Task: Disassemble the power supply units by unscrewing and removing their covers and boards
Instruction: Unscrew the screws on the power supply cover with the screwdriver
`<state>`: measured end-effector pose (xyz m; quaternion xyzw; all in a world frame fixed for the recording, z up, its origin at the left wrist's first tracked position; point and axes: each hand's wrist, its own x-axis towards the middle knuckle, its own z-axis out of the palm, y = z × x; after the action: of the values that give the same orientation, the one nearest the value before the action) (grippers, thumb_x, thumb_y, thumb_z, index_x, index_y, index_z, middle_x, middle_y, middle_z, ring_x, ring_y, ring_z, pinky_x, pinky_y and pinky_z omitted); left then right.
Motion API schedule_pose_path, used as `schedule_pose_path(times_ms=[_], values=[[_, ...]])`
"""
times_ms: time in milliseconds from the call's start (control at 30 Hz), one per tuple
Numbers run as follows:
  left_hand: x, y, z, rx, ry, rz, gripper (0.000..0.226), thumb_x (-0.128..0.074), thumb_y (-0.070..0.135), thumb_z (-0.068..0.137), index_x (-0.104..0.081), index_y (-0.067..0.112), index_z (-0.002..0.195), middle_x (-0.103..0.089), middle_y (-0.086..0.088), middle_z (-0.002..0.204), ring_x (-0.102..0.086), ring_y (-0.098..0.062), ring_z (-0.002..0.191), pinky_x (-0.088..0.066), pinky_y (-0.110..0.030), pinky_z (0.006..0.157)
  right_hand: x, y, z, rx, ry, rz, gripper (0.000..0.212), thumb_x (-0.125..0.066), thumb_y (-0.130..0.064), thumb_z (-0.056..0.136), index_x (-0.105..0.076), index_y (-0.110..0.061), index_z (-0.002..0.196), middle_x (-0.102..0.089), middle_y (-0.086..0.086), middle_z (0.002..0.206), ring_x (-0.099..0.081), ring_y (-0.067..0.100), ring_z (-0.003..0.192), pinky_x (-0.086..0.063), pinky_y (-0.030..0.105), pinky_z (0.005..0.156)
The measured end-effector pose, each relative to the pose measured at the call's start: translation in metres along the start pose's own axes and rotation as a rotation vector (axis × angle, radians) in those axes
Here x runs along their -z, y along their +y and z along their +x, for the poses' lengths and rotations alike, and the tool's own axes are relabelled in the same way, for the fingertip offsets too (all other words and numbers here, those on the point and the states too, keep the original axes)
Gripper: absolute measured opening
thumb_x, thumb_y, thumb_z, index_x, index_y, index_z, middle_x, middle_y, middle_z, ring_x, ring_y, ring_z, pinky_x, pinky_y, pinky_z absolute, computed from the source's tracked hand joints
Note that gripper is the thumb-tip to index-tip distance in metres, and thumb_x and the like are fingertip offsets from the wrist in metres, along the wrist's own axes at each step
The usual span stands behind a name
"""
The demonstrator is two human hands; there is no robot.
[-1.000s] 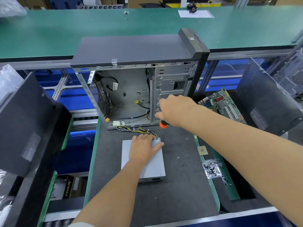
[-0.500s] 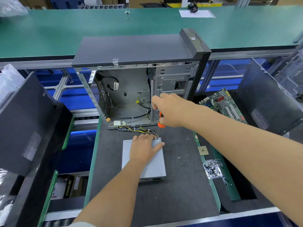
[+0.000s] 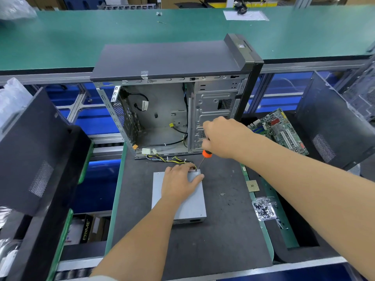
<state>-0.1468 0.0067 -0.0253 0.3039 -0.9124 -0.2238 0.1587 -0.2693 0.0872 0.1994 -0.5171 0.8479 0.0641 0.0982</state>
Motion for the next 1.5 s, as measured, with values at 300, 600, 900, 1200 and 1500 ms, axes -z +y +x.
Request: schedule_pose_path(times_ms=[300, 600, 900, 1200, 1500], values=[[0.005, 0.005, -0.002, -0.072, 0.068, -0.028, 0.019, -0.064, 0.037, 0.096, -0.073, 0.021, 0.101, -0.074, 0.008, 0.098, -0.066, -0.019, 0.096, -0.039, -0.039, 0.086, -0.003, 0.011, -0.007, -0.043, 0.076, 0.061, 0.02, -0.05, -0.033, 0.093, -0.042, -0.016, 0.097, -0.037, 0.004, 0.083, -0.043, 0.03, 0.079, -0.038, 0.036, 0.066], [0.012, 0.012, -0.006, -0.124, 0.154, -0.039, 0.008, -0.072, 0.016, 0.092, -0.075, 0.008, 0.094, -0.076, -0.002, 0.087, -0.068, -0.029, 0.082, -0.045, -0.042, 0.08, -0.008, 0.019, -0.011, -0.051, 0.082, 0.13, 0.022, -0.047, -0.034, 0.095, -0.048, -0.014, 0.102, -0.045, 0.008, 0.09, -0.05, 0.03, 0.078, -0.041, 0.036, 0.065], [0.017, 0.014, -0.006, -0.317, 0.243, -0.084, 0.015, -0.076, -0.013, 0.079, -0.076, -0.003, 0.09, -0.073, -0.012, 0.085, -0.069, -0.034, 0.077, -0.054, -0.046, 0.07, -0.02, 0.051, -0.027, -0.167, 0.299, 0.209, 0.023, -0.05, -0.031, 0.092, -0.053, -0.009, 0.1, -0.053, 0.008, 0.085, -0.055, 0.03, 0.074, -0.047, 0.035, 0.064], [0.003, 0.07, -0.006, -0.565, -0.302, 0.061, 0.018, -0.062, 0.001, 0.09, -0.074, 0.002, 0.102, -0.067, -0.019, 0.091, -0.064, -0.039, 0.087, -0.049, -0.044, 0.079, -0.06, 0.079, -0.044, -0.273, 0.354, 0.381, 0.019, -0.055, -0.031, 0.09, -0.053, -0.013, 0.09, -0.057, 0.008, 0.087, -0.054, 0.03, 0.08, -0.037, 0.033, 0.061], [-0.037, 0.108, -0.013, -0.295, -0.654, 0.539, 0.029, -0.054, -0.007, 0.09, -0.065, 0.001, 0.116, -0.062, -0.02, 0.117, -0.062, -0.043, 0.109, -0.049, -0.044, 0.079, -0.083, 0.078, -0.055, -0.323, 0.342, 0.443, 0.018, -0.056, -0.032, 0.089, -0.054, -0.014, 0.089, -0.057, 0.007, 0.086, -0.053, 0.03, 0.082, -0.043, 0.037, 0.07]])
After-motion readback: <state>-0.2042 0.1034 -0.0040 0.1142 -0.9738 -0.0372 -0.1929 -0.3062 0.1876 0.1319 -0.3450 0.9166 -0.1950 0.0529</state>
